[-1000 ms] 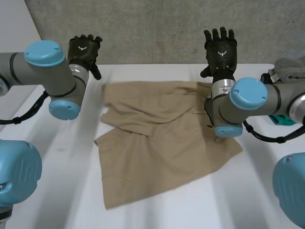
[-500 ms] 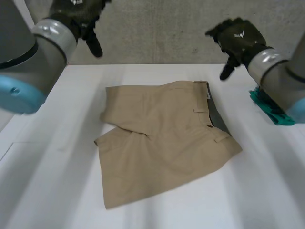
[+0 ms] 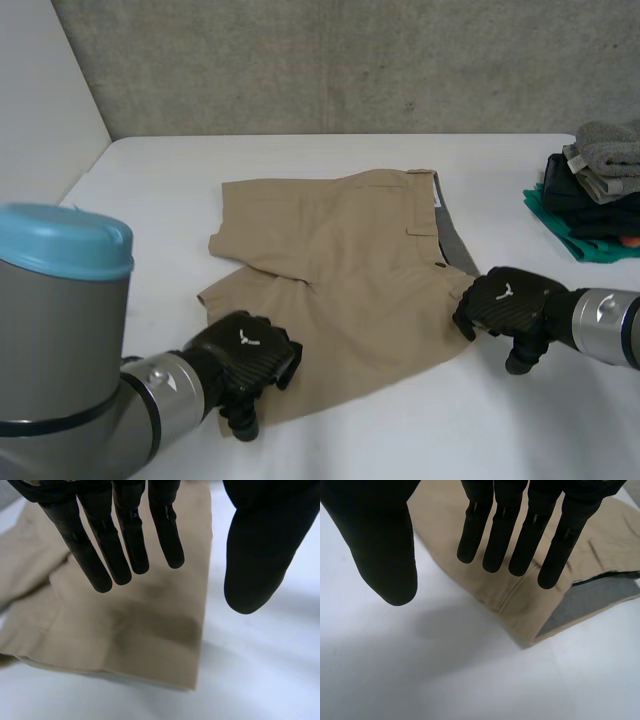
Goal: Fold the laundry.
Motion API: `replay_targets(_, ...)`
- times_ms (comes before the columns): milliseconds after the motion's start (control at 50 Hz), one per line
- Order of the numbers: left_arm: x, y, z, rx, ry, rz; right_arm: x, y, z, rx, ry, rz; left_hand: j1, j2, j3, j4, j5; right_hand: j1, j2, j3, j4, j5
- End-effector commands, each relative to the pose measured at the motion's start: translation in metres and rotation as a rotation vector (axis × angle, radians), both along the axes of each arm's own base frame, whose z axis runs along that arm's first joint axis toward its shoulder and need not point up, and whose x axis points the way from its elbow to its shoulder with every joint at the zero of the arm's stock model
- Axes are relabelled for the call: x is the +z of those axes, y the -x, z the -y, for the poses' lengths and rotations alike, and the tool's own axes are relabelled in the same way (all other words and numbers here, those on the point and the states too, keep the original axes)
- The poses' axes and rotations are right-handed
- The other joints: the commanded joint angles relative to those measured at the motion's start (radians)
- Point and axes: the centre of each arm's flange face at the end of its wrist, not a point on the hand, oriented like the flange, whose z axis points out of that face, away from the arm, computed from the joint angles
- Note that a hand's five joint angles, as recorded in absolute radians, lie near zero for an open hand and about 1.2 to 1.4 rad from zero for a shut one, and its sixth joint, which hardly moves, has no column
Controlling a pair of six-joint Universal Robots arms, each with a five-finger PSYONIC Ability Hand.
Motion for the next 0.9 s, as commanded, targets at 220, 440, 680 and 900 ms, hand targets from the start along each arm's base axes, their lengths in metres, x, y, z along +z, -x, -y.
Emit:
replay_targets(220, -0.037, -0.003, 0.043, 0.155, 0.041, 0.039, -0.041, -0.005, 0.034, 0.032, 0.153, 0.105, -0.218, -0.21, -0.209, -0.212, -0.207, -0.167, -0.168, -0.166, -0.166, -0.163)
replay_targets(440, -0.039, 0.006, 0.063, 0.174, 0.123, 0.03, -0.048, -0.021, 0.049, 0.024, 0.234, 0.179, -0.221, -0.213, -0.212, -0.215, -0.21, -0.135, -0.136, -0.134, -0.134, -0.131)
replay_targets(680, 0.014, 0.004, 0.055, 0.181, 0.22, -0.112, -0.055, -0.036, 0.056, 0.029, 0.325, 0.221, -0.215, -0.207, -0.206, -0.209, -0.204, 0.138, 0.137, 0.139, 0.139, 0.142)
replay_targets(900, 0.013, 0.012, -0.001, 0.057, 0.109, -0.086, -0.053, -0.045, 0.063, -0.002, 0.334, 0.253, -0.133, -0.125, -0.124, -0.127, -0.122, 0.65, 0.649, 0.65, 0.65, 0.654)
